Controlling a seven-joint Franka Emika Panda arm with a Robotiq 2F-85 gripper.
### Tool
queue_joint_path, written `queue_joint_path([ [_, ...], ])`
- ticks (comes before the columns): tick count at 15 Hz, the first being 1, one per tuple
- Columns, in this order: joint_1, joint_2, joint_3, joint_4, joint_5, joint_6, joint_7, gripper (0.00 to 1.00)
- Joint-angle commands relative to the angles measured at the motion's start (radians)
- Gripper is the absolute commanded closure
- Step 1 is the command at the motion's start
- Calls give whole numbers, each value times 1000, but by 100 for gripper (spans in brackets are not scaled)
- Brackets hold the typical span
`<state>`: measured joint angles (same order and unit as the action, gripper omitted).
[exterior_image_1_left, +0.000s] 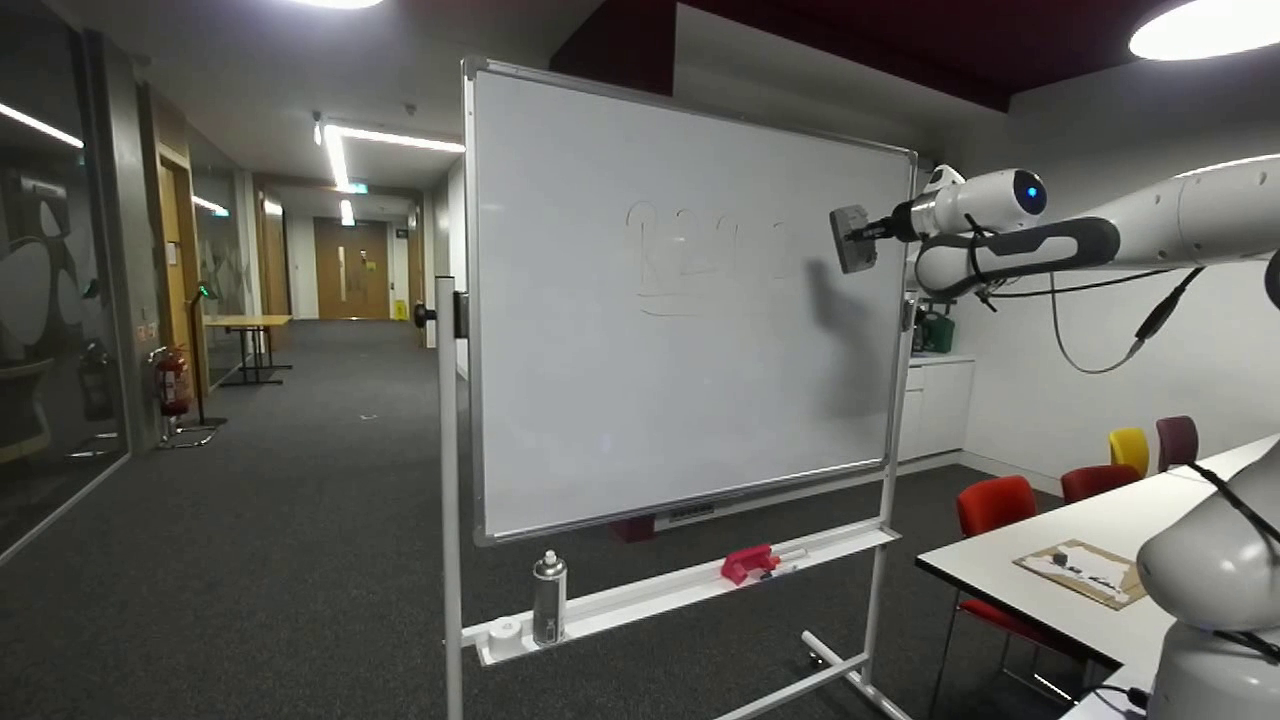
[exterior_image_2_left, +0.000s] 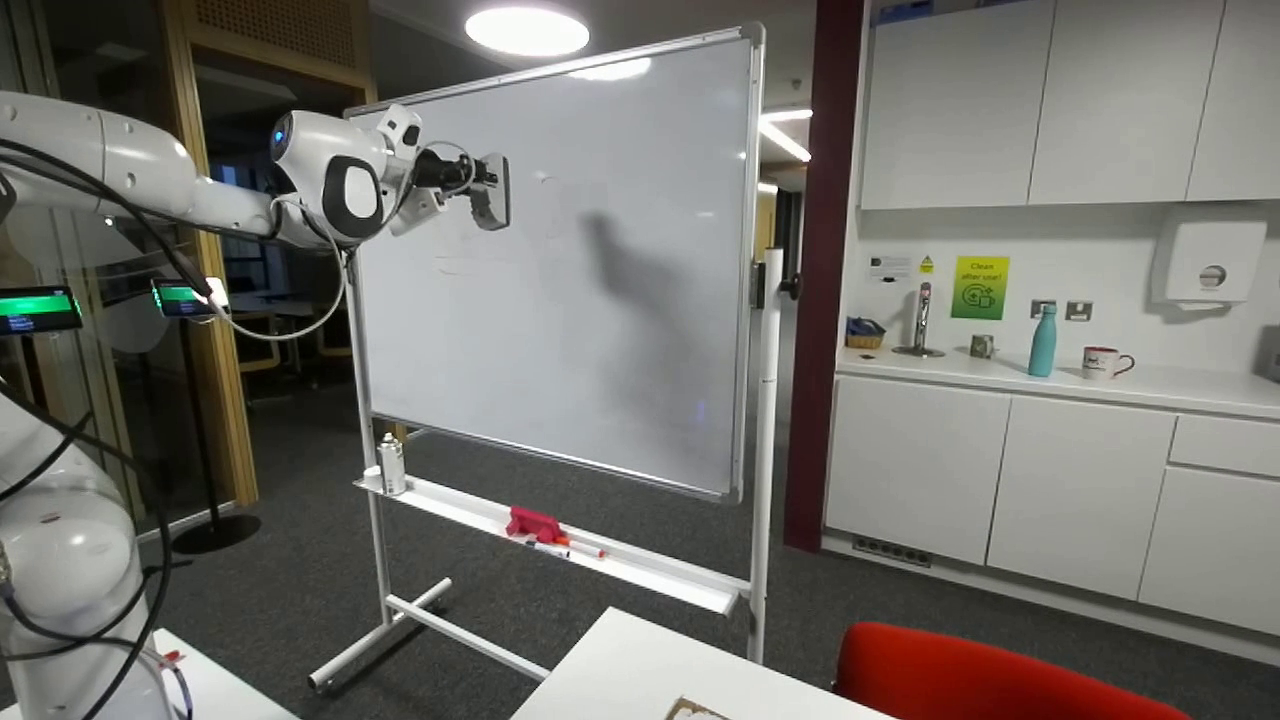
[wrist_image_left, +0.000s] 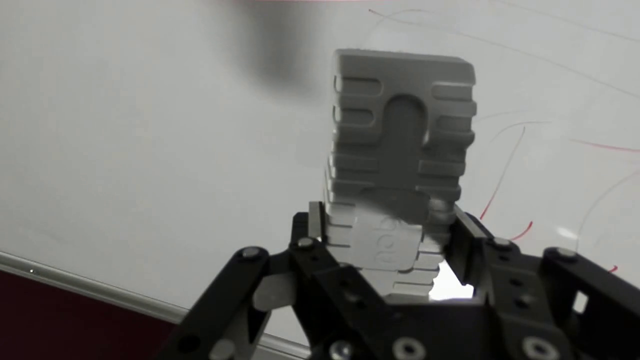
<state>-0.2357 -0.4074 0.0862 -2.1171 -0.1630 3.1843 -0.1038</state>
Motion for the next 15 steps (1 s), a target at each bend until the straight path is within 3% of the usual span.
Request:
queue_joint_path([
  [1,-88,34,69,89,-24,-71,19,66],
  [4,-129,78,102,152,-25,-160,26,66],
  [6,-113,107,101,188,-13,-200,9,66],
  [15,-125,242,125,324,-79,-185,1,66],
])
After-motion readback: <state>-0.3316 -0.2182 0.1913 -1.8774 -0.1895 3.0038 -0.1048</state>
